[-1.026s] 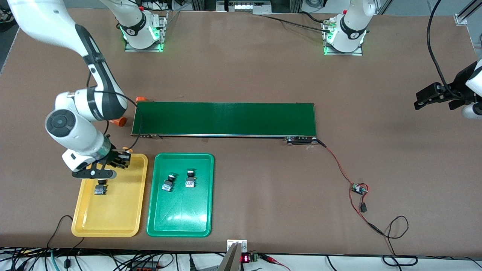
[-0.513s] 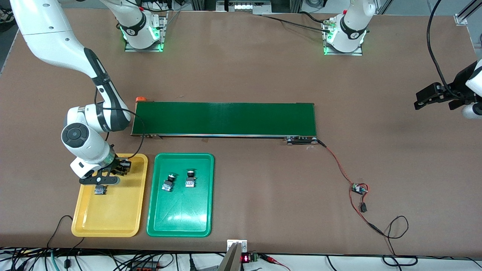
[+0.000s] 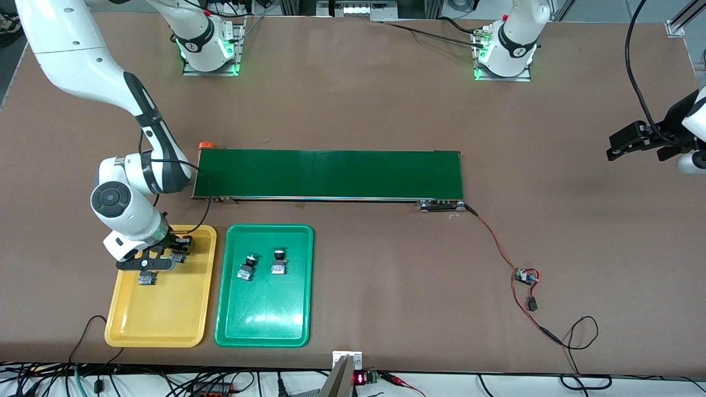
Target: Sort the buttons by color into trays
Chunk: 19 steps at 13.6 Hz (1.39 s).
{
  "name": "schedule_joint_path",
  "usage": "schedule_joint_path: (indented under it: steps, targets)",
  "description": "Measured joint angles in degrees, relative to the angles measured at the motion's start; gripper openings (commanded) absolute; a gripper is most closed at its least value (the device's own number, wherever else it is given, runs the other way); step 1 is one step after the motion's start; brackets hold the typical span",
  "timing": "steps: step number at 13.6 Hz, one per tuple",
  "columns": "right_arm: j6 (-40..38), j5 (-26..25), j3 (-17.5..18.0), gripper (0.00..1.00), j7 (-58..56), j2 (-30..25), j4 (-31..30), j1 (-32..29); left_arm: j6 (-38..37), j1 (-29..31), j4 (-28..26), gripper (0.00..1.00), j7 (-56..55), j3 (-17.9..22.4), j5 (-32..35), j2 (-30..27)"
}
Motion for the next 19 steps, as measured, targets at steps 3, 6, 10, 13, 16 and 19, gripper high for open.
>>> schedule_joint_path:
  steps: [3, 6, 10, 13, 16, 19]
  targets:
    - [-0.4, 0.0, 0.0, 1.00, 0.2, -0.7, 0.9, 0.2, 0.0, 0.0, 0.0, 1.00, 0.0, 0.0, 0.0, 0.0]
    - [-8.0, 1.4, 0.1, 1.00, 0.3, -4.7, 1.9, 0.3, 0.0, 0.0, 0.0, 1.00, 0.0, 0.0, 0.0, 0.0]
    - [-19.3, 5.8, 0.3, 1.00, 0.3, -13.5, 2.2, 0.6, 0.0, 0.0, -0.1, 1.00, 0.0, 0.0, 0.0, 0.0]
    - [-27.3, 9.1, 0.3, 1.00, 0.3, -20.4, 2.3, 0.5, -0.4, 0.0, -0.1, 1.00, 0.1, -0.4, 0.0, 0.0]
    - [-35.5, 9.7, 0.2, 1.00, 0.2, -27.4, 2.3, 0.3, -0.5, 0.0, -0.1, 1.00, 0.1, -1.7, 0.0, 0.0]
    - [-40.2, 10.0, 0.1, 1.00, -1.4, -34.0, 1.0, -0.2, -0.5, 0.0, 0.0, 1.00, 0.1, -1.7, 0.0, 0.0]
